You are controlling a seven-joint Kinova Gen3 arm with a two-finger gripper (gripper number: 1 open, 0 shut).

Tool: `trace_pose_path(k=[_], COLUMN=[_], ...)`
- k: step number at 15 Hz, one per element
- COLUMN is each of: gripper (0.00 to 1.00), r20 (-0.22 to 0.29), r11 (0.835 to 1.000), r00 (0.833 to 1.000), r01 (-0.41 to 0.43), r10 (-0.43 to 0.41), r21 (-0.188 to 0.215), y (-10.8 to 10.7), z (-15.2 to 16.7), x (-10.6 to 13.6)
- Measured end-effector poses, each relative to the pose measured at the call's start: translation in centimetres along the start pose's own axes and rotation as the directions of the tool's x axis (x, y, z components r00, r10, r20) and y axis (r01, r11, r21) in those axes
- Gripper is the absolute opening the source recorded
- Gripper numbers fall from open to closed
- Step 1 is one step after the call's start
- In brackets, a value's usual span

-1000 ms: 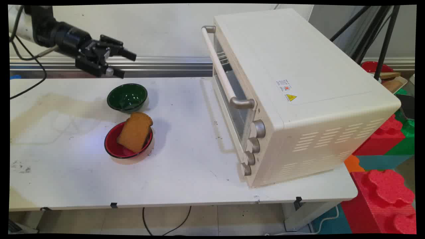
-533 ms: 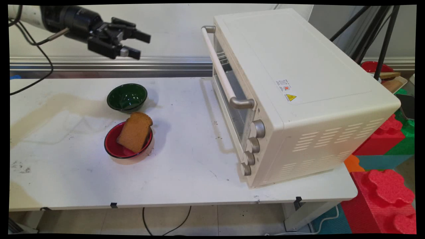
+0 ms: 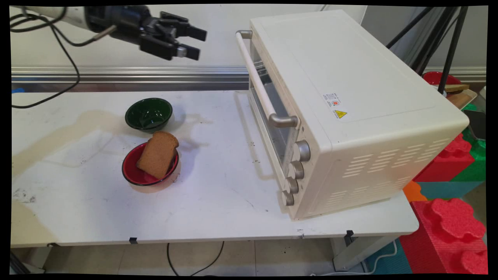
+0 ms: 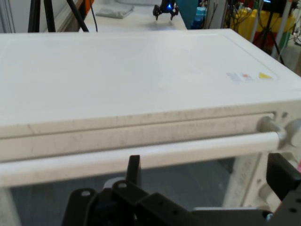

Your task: Open the oven

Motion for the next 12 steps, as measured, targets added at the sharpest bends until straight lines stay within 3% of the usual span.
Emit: trace_pose_path(k=[10, 11, 12], gripper=[1.00, 0.00, 0.00], r20=[0.029, 0.033, 0.037], r11=[0.999, 0.999, 0.999], r00=[0.999, 0.999, 0.999], r01=[-0.025, -0.029, -0.032], r10=[0.024, 0.028, 0.031], r21=[0.028, 0.030, 0.032], y=[-1.0, -1.2, -1.3], z=[6.4, 6.9, 7.4], x=[0.8, 0.8, 0.8])
